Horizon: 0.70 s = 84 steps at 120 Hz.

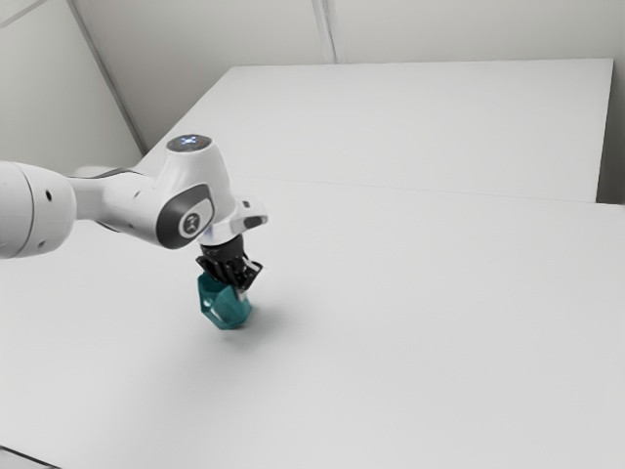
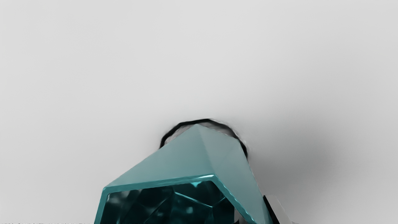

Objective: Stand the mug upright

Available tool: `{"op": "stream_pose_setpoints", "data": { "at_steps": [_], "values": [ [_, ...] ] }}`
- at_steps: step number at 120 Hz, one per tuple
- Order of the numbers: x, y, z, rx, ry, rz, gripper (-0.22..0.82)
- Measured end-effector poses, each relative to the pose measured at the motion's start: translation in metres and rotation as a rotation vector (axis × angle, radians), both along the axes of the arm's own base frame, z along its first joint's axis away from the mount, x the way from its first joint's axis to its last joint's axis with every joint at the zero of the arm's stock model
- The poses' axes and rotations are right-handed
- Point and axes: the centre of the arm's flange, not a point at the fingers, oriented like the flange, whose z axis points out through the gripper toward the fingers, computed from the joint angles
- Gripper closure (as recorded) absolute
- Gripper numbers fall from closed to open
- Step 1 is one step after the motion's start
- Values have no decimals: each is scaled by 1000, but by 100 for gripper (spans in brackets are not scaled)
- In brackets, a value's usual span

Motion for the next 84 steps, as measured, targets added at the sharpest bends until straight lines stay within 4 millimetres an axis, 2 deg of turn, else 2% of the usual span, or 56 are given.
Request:
{"op": "stream_pose_setpoints", "data": {
  "at_steps": [19, 37, 60, 71, 84],
  "values": [
    [0, -3, 1, 5, -4, 4, 36],
    [1, -8, 28, 19, -44, 5, 18],
    [13, -11, 105, 0, -118, 40, 7],
    [25, -9, 157, -33, -151, 67, 5],
    [34, -8, 208, -53, -176, 77, 3]
  ]
}}
